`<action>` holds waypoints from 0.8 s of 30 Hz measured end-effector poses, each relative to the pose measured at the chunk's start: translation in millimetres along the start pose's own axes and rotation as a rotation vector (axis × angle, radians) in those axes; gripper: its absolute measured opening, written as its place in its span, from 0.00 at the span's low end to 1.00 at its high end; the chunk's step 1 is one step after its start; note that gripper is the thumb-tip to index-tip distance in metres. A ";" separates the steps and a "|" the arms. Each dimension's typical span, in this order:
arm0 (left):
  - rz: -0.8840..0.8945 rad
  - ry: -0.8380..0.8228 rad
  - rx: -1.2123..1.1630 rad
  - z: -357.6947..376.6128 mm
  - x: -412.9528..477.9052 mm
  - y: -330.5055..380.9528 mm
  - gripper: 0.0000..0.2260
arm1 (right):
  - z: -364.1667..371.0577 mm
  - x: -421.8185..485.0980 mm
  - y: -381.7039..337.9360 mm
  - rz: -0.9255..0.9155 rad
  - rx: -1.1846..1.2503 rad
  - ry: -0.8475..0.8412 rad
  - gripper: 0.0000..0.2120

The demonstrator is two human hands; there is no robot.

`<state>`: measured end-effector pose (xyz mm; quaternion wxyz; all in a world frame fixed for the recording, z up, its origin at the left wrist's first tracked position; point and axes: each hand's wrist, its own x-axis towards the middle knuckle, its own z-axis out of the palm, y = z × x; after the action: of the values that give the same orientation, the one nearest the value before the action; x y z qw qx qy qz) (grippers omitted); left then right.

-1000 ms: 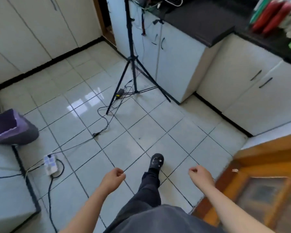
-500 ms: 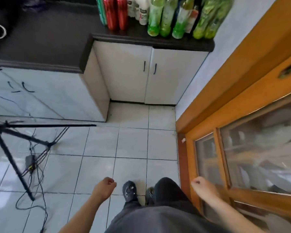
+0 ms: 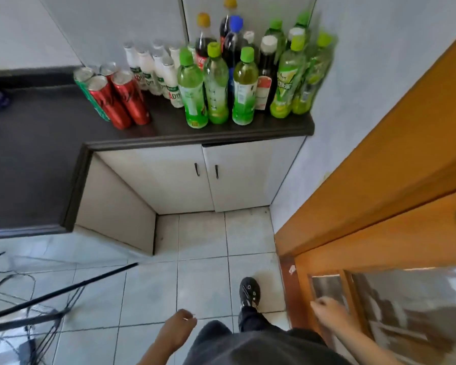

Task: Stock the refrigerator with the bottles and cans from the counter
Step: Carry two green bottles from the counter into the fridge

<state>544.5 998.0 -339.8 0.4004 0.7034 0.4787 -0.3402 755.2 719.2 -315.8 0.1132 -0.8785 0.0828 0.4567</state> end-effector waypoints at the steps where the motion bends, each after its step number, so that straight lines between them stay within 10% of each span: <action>1: 0.019 0.021 0.002 -10.6 4.8 15.4 0.14 | -13.6 8.6 -20.5 -0.032 -0.001 -0.003 0.09; 16: 0.189 0.212 -0.298 -157.4 109.8 138.1 0.03 | -96.3 72.7 -179.6 -0.164 0.193 0.054 0.08; 24: 0.648 0.690 -0.573 -298.0 125.4 273.0 0.17 | -147.0 65.2 -287.8 -0.343 0.498 0.340 0.11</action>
<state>870.0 1252.7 -249.5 0.4801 0.7483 0.4144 0.1946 979.1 952.5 -252.0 0.3840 -0.8885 0.0605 0.2437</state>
